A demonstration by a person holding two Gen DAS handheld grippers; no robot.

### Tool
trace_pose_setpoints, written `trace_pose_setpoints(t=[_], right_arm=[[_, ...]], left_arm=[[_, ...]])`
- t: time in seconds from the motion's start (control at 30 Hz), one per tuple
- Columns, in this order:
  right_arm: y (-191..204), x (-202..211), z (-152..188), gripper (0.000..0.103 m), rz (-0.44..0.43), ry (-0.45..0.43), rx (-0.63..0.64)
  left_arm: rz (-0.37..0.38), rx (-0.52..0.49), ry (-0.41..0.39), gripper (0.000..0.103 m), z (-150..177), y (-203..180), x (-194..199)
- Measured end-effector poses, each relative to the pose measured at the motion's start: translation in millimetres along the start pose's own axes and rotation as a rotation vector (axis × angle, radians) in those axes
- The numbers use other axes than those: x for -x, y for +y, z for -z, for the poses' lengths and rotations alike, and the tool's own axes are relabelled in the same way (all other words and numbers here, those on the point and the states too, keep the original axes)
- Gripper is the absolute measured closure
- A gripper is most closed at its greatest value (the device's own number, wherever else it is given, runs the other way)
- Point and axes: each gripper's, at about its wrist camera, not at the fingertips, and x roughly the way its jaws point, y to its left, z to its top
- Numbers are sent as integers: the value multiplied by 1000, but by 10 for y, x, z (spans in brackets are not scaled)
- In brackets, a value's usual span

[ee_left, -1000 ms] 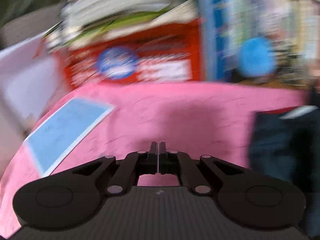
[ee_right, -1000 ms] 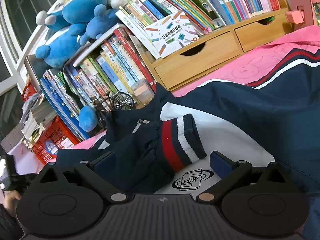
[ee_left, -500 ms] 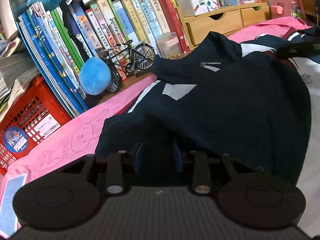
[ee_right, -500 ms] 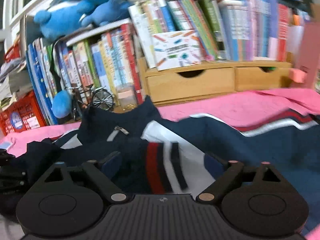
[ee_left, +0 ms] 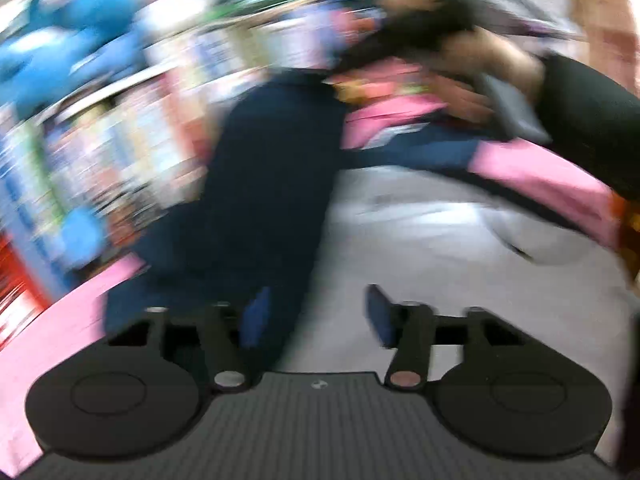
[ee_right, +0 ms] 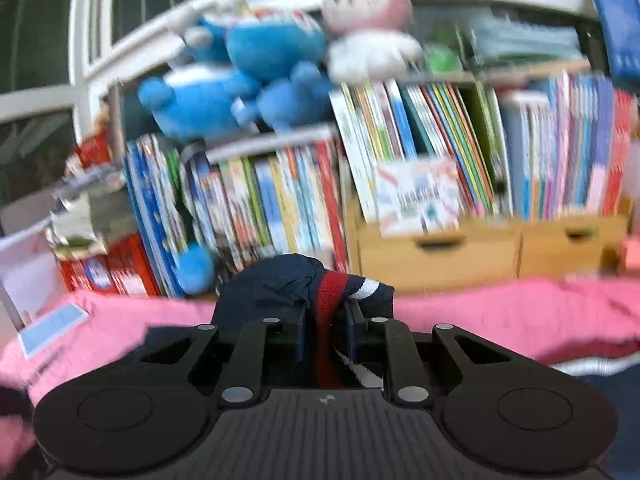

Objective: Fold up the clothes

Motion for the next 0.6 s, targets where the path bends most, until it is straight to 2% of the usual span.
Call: trace_pose_setpoints(t=[0.07,0.13,0.17,0.23,0.33,0.4,0.43,0.53,0.6], right_arm=[[93,75,-195,82,-35,-24,15],[212,191,-348,82,-76,-55,51],[269,239,-402,82,-90,-67,68],[376,304,-474,82,-115,-81,92],[551,380,-526,82,-146,-107,131],[690,367,-489,82,-149,-127,165],[747,325,-467,82,-156,-118,172],[859,48,-341,82,-175,-35,146],[907,-172,-182,82,-144,28,158]], left_arm=[[-35,-54,19,30,-48,-209,-205],[-127,-40,65,30,-88,-201,-478],[-196,-12,89,31,-96,-123,-608],[-392,72,122,36,-86,150,-754],[-692,173,127,38,-59,550,-750],[-851,204,133,38,-3,740,-638],[-903,207,149,38,46,821,-588],[-945,219,237,38,252,983,-538],[-919,209,312,36,392,1034,-578]])
